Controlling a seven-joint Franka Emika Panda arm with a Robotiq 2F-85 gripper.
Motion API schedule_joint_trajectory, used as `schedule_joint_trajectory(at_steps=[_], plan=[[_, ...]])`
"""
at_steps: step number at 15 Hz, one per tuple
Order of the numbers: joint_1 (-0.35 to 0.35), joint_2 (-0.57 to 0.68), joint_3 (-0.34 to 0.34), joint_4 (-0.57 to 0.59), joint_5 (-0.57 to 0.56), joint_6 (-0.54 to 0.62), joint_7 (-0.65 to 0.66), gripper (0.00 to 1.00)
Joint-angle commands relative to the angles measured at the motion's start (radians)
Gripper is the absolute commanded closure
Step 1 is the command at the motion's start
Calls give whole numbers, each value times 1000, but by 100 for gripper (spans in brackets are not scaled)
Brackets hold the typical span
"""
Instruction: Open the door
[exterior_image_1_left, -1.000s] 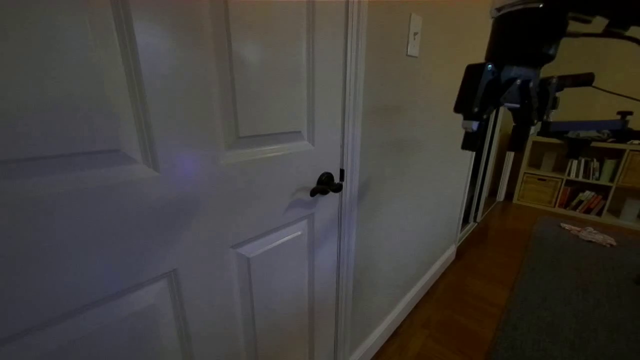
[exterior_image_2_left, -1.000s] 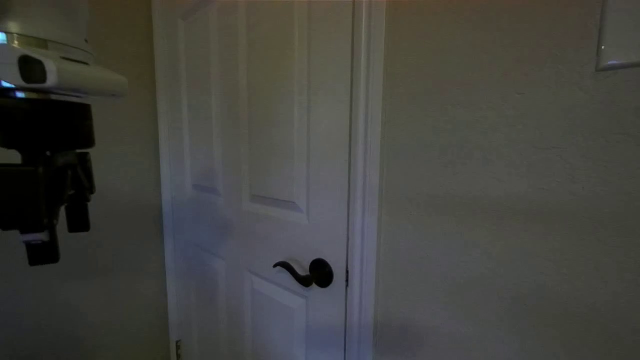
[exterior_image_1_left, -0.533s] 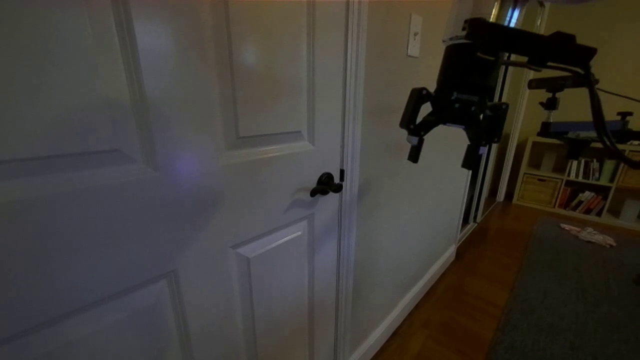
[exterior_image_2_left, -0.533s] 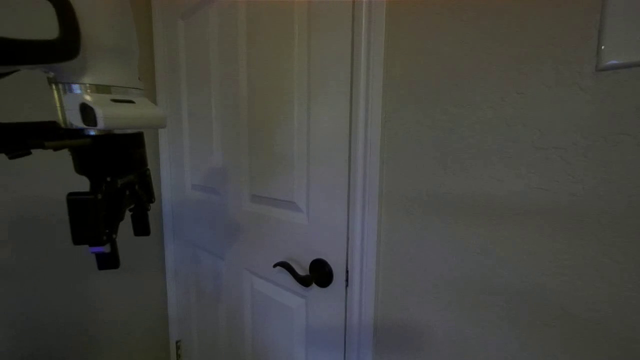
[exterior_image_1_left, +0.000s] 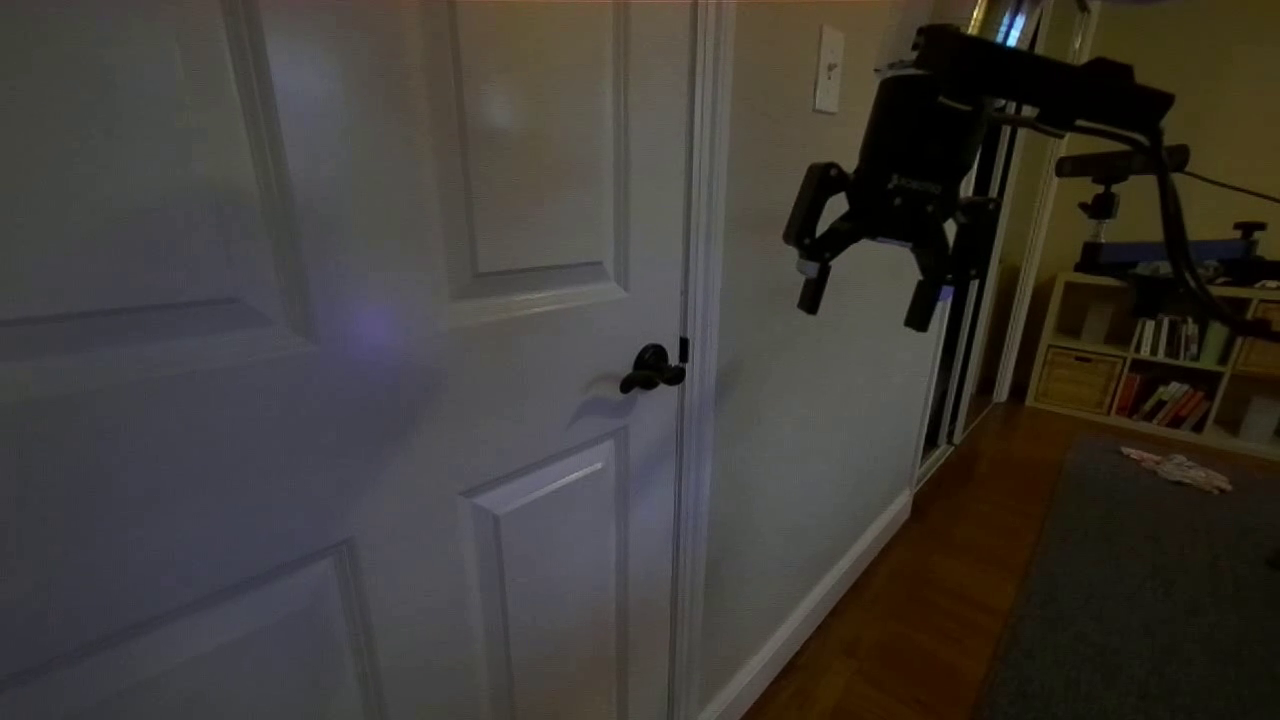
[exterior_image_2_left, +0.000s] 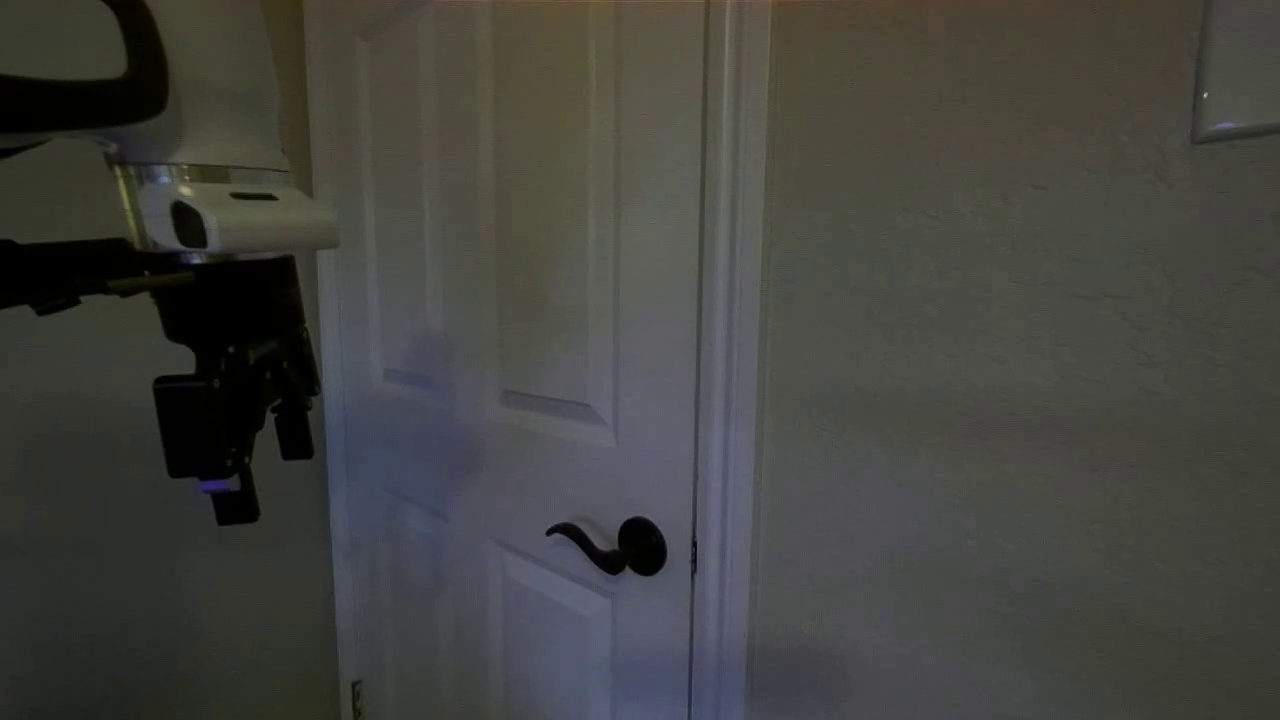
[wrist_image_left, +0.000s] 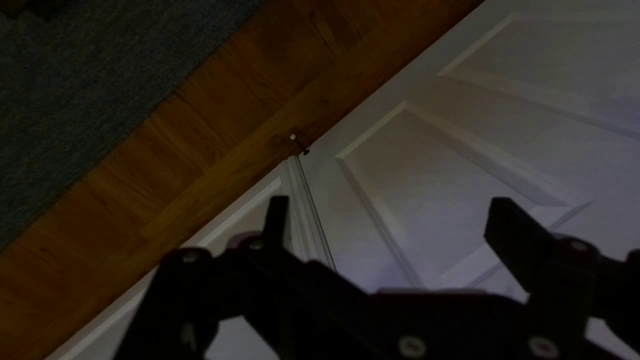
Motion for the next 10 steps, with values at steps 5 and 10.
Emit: schedule_joint_trajectory(at_steps=[5, 10], plan=[[16, 22, -20, 11, -9, 5, 17, 0], [16, 110, -36, 66, -64, 29, 111, 0]])
